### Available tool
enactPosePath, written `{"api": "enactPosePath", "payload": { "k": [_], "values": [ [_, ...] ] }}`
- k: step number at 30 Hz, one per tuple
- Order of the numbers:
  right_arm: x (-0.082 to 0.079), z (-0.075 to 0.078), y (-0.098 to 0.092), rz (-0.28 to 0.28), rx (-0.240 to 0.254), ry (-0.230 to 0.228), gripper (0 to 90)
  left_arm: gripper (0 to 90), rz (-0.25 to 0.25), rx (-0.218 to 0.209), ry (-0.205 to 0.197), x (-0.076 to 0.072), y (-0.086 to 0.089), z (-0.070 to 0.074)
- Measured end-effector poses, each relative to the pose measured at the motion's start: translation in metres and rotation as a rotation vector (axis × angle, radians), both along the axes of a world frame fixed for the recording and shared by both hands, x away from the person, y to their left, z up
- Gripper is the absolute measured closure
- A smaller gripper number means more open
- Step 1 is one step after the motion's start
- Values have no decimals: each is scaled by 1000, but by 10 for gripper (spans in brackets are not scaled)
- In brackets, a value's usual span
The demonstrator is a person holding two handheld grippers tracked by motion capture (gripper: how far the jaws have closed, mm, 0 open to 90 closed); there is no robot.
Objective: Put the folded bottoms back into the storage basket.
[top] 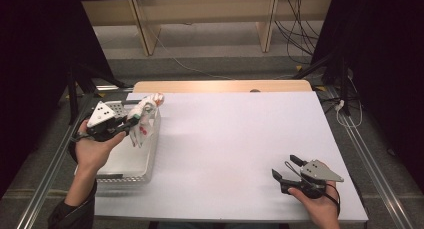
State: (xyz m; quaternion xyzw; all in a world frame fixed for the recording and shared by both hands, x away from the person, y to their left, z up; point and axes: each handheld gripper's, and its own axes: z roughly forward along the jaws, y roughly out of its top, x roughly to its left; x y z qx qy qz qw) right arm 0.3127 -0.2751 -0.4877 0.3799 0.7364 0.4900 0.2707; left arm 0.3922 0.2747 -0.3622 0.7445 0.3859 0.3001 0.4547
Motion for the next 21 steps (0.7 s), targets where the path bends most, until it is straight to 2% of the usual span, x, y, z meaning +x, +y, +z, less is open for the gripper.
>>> {"api": "enactPosePath", "payload": {
  "k": [21],
  "values": [
    [0,0,0,-2,-1,-2,189,791,21,8,0,-3,13,-3]
  ]
}}
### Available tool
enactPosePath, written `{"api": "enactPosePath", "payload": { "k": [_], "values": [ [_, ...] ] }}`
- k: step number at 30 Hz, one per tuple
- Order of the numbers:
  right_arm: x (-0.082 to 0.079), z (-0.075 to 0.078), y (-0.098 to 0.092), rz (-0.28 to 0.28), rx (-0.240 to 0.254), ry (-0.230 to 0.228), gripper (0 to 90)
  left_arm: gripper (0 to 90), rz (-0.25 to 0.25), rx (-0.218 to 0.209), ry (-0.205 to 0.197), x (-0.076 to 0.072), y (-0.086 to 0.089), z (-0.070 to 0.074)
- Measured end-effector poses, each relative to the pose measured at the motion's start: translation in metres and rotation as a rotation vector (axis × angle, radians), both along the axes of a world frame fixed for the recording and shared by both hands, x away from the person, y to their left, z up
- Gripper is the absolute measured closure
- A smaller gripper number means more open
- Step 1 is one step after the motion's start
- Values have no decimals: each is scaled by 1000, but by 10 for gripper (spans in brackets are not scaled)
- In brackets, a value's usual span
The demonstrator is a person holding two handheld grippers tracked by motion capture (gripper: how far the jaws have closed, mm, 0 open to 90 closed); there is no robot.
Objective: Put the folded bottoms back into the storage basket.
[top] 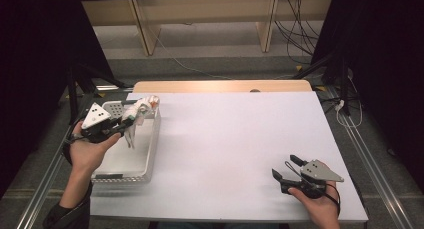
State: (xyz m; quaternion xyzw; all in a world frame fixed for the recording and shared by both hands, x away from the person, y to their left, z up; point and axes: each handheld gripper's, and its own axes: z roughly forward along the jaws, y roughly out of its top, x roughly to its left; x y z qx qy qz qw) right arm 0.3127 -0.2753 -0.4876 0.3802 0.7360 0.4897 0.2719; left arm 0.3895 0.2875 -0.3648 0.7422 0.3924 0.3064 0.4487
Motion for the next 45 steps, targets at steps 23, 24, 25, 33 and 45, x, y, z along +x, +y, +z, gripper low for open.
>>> {"api": "enactPosePath", "payload": {
  "k": [23,24,25,33,45],
  "values": [
    [0,0,0,-1,0,2,190,791,21,19,20,0,13,-6],
    [0,0,0,-1,1,2,190,791,22,21,22,0,14,-6],
    [0,0,0,-1,1,2,189,791,23,22,23,0,14,-7],
    [0,0,0,-2,1,2,189,791,29,29,26,0,18,-8],
    [0,0,0,-2,0,1,189,791,38,34,31,-1,23,-9]
  ]
}}
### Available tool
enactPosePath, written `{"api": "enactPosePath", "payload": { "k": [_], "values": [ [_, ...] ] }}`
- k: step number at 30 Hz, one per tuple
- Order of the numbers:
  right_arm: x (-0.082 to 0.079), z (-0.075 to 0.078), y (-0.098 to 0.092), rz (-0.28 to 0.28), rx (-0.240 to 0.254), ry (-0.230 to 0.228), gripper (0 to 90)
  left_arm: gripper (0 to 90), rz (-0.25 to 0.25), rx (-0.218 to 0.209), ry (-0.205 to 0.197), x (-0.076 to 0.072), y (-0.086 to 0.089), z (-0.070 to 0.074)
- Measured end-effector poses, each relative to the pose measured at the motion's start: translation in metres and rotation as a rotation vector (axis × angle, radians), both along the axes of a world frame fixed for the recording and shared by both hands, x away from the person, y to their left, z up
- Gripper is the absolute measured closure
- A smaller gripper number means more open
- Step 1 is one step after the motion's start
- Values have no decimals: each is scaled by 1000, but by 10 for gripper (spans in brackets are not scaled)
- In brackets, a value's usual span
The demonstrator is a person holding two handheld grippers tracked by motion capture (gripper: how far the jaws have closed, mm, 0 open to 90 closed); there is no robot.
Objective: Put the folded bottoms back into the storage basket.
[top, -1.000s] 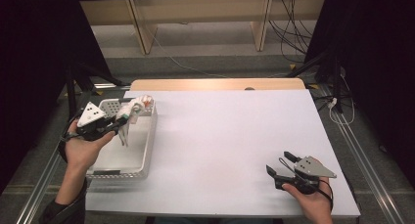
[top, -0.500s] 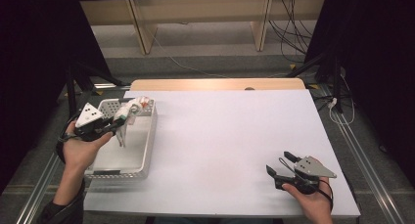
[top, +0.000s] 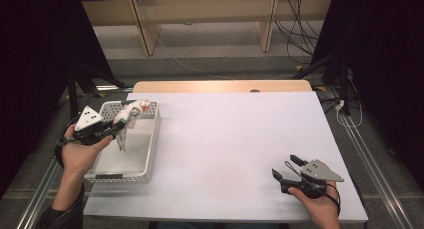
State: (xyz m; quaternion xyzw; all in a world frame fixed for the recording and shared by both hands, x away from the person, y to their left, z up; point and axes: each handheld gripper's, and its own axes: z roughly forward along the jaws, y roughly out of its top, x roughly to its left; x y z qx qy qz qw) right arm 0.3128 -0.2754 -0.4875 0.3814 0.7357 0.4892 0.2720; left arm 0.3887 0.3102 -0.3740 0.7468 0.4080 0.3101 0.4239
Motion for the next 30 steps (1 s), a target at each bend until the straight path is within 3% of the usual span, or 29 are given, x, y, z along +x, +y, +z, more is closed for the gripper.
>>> {"api": "enactPosePath", "payload": {
  "k": [30],
  "values": [
    [0,0,0,0,0,-1,189,790,8,40,20,3,6,-9]
  ]
}}
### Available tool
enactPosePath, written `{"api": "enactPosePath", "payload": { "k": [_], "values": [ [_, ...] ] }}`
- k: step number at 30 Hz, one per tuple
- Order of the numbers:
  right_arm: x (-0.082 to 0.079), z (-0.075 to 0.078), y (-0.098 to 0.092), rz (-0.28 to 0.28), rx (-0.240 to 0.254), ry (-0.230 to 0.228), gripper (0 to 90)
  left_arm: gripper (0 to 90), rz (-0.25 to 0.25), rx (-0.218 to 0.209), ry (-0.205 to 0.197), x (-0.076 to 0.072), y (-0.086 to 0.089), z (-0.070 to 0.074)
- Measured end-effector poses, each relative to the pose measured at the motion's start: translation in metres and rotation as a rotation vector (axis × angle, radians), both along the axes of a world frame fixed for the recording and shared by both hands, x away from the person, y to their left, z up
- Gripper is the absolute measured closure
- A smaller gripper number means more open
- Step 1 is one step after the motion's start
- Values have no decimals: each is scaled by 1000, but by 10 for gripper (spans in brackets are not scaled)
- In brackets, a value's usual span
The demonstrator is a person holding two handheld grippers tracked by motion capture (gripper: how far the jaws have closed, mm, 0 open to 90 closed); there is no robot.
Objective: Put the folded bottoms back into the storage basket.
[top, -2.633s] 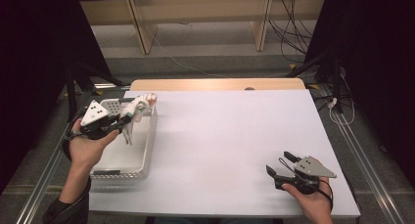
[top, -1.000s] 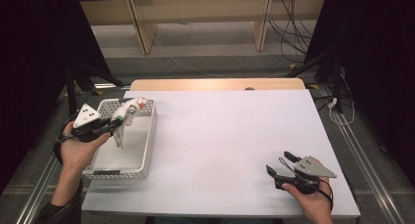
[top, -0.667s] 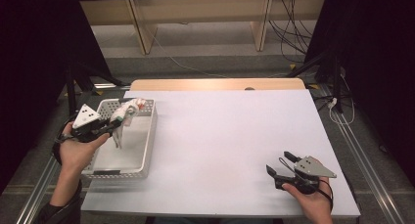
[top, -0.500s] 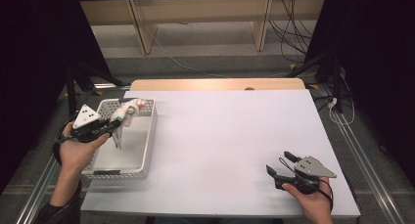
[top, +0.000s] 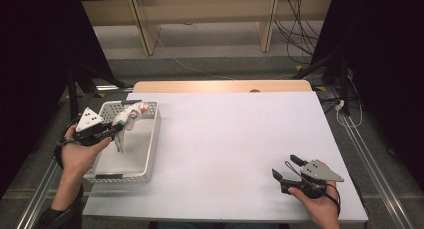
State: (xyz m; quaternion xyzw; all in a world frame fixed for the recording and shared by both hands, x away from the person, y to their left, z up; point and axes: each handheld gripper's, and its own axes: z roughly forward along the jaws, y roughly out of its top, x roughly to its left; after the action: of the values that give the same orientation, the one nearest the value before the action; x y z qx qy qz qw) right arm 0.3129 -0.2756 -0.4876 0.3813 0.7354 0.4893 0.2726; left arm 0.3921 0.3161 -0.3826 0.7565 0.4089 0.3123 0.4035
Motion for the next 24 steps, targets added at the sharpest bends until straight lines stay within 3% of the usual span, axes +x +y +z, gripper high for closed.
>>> {"api": "enactPosePath", "payload": {
  "k": [24],
  "values": [
    [0,0,0,0,-4,6,189,790,0,42,31,6,3,-10]
  ]
}}
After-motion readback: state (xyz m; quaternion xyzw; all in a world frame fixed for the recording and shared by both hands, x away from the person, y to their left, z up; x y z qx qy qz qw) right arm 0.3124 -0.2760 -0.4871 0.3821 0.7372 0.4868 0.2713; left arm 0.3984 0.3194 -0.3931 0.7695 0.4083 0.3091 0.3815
